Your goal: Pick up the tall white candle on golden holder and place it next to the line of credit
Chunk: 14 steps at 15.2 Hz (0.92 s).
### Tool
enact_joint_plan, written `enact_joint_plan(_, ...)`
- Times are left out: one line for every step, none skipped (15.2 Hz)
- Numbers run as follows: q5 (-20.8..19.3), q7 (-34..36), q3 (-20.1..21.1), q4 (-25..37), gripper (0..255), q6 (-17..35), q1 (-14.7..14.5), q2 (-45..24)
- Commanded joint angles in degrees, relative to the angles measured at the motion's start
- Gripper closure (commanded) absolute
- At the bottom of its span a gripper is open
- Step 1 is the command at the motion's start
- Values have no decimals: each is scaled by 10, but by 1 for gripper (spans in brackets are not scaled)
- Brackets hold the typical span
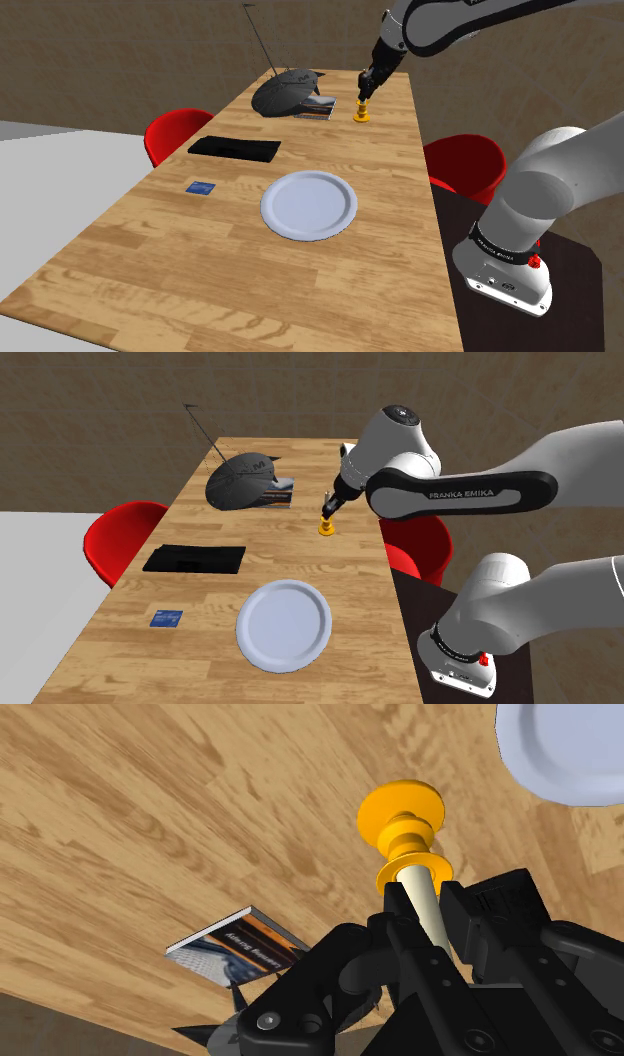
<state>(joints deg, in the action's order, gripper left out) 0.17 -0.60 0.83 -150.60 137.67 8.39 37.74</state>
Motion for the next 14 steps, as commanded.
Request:
enact_joint_plan(0, 0, 0, 14, 255, -19, 0, 5)
enact_joint_plan(0, 0, 0, 21, 255, -28, 0, 6)
enact_joint_plan(0, 0, 0, 28, 255, -36, 0, 8)
enact_joint_plan(0, 0, 0, 35, 255, -44, 0, 9)
enact_joint_plan(0, 0, -1, 42, 255, -52, 0, 10)
enact_joint_plan(0, 0, -1, 49, 255, -60, 0, 11)
enact_joint_plan(0, 0, -1, 54, 255, -66, 0, 12)
enact_joint_plan(2, 14, 12, 62, 255, -63, -3, 1)
enact_joint_plan(3, 28, 25, 70, 255, -60, -6, -10)
enact_joint_plan(4, 42, 38, 79, 255, -57, -9, -22)
enact_joint_plan(4, 57, 51, 88, 255, -54, -11, -34)
enact_joint_plan(4, 71, 63, 98, 255, -52, -12, -47)
enact_joint_plan(4, 85, 76, 109, 255, -50, -13, -60)
enact_joint_plan(2, 100, 89, 121, 255, -48, -14, -73)
